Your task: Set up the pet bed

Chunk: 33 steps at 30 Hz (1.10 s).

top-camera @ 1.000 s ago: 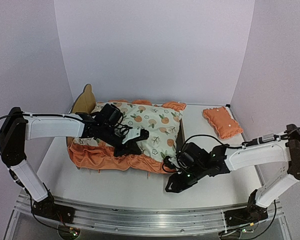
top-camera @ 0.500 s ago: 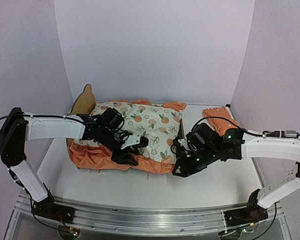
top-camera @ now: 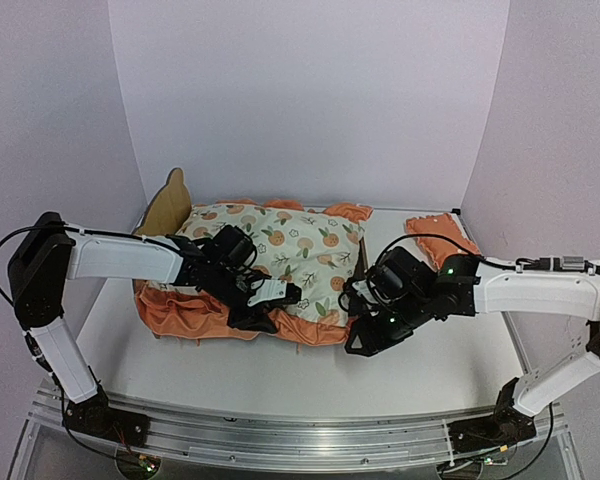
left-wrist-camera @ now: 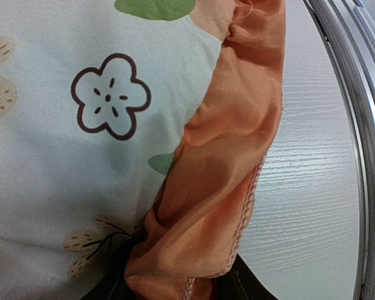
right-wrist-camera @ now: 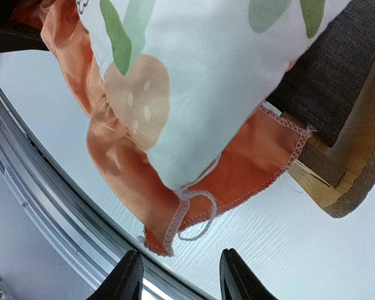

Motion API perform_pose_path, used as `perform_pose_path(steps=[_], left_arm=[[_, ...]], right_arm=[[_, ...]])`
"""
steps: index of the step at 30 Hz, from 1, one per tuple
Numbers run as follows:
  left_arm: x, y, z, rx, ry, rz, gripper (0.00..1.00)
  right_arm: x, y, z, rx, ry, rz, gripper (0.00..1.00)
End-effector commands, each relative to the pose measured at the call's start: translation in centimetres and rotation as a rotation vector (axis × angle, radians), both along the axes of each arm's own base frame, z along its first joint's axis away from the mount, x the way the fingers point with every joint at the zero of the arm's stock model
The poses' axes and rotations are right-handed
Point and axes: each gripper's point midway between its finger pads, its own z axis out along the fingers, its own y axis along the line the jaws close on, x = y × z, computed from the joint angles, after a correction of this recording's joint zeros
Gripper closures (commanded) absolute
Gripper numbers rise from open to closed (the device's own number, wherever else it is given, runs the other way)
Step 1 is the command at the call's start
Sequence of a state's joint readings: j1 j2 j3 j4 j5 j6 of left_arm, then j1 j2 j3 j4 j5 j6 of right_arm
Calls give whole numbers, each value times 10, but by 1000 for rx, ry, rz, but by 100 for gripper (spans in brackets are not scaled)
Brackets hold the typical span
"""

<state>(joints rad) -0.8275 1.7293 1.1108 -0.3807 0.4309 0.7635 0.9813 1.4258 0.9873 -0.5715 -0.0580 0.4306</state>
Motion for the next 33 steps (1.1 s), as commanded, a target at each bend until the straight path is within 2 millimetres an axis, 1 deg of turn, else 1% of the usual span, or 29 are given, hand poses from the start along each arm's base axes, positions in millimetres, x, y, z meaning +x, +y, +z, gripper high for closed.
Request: perform_pose_path(steps=[1,3,6,9,12,16,19,20,22,25,28,32,33], left_arm=[[-2,7,-19,59,-11,4,61],[-5,9,-24,68,-12,-2,62],[-3,9,-31,78,-5,19,63],[-2,9,-32,76,-2,28,67],[0,10,-35,84,-11,33,73],[-3,13,-40,106,-2,26,83],[-5,15,-42,121,24,28,96],[-6,14,-39,120,39,34,100],[-7,9,-28,110,83,51,100],[-4,-5,1,73,152,94,100],[5,-19,39,37,197,147,100],[11,-27,75,17,218,181,100],[11,-27,82,15,223,186,100]], right_arm=[[8,8,10,15,-15,12,56],[8,10,11,21,-10,18,56],[8,12,10,23,-1,24,56],[8,13,10,26,0,26,56],[8,13,9,26,-1,27,55],[9,13,9,32,-2,25,55],[10,13,10,36,1,23,55],[10,13,10,37,2,22,55],[10,14,10,39,1,26,55],[10,16,13,47,-4,40,55],[11,18,22,67,-31,58,55],[11,23,39,137,-77,84,55],[11,25,42,160,-89,91,55]])
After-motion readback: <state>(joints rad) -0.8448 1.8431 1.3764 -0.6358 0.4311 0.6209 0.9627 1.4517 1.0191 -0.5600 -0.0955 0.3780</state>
